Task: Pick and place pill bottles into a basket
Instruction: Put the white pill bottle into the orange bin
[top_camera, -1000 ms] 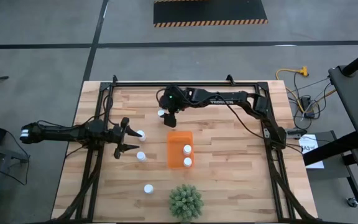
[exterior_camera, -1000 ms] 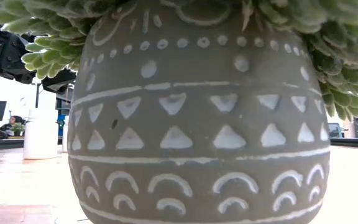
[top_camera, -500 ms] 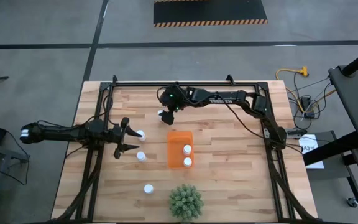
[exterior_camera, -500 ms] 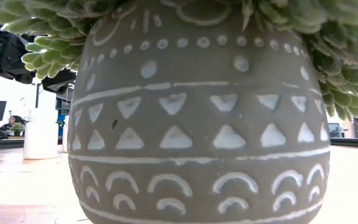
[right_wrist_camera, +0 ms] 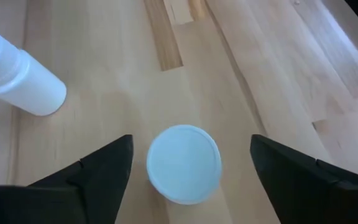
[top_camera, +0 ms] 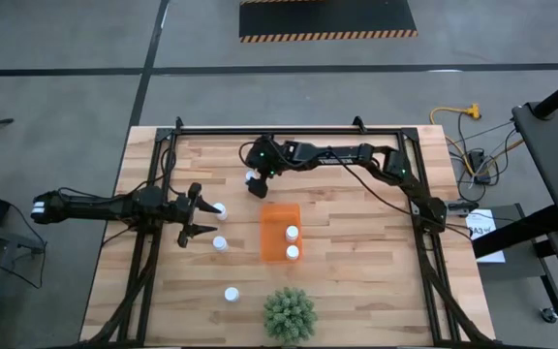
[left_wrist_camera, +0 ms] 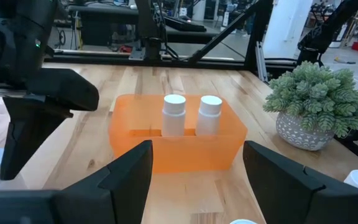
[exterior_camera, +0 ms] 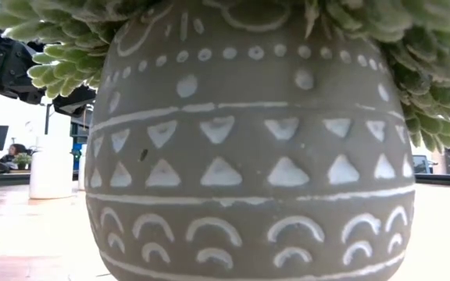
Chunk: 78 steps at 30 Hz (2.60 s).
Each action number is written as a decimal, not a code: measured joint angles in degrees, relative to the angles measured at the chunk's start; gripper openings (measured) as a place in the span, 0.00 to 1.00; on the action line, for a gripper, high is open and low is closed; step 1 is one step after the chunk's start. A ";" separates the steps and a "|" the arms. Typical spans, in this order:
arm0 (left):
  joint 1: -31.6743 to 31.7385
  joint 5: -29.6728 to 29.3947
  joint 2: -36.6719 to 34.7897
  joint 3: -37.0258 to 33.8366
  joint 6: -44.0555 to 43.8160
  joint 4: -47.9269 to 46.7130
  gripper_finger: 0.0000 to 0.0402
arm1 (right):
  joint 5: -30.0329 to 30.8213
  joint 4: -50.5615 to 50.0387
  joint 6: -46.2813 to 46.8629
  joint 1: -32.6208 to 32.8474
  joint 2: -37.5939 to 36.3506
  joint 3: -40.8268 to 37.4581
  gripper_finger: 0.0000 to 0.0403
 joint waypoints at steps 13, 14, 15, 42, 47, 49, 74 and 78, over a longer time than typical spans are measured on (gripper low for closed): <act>-0.01 0.00 -0.01 0.00 -0.01 -0.02 0.58 | 0.08 0.37 1.13 0.09 0.13 -0.04 0.70; 0.01 0.02 -0.01 0.00 -0.01 -0.02 0.58 | 0.07 0.36 1.13 0.09 0.13 -0.08 0.69; -0.01 0.00 -0.01 0.00 -0.01 0.00 0.58 | 0.08 0.34 1.13 0.09 0.13 -0.11 0.68; -0.01 0.00 -0.01 0.00 0.01 0.00 0.58 | -2.93 -0.17 1.38 0.24 0.17 -0.22 0.37; -0.01 0.00 -0.01 0.00 -0.01 -0.02 0.58 | -3.59 -2.96 -0.13 1.08 -0.75 -0.24 0.37; 0.01 0.02 -0.03 0.00 0.00 -0.02 0.58 | -3.59 -3.88 -1.40 1.49 -1.57 -0.24 0.37; -0.01 -0.02 -0.01 0.00 -0.01 -0.02 0.58 | -0.89 -12.21 -3.77 6.19 -14.65 -3.05 0.37; -0.01 0.02 -0.03 0.00 0.01 -0.01 0.58 | -0.78 -11.92 -3.71 7.58 -16.67 -5.90 0.37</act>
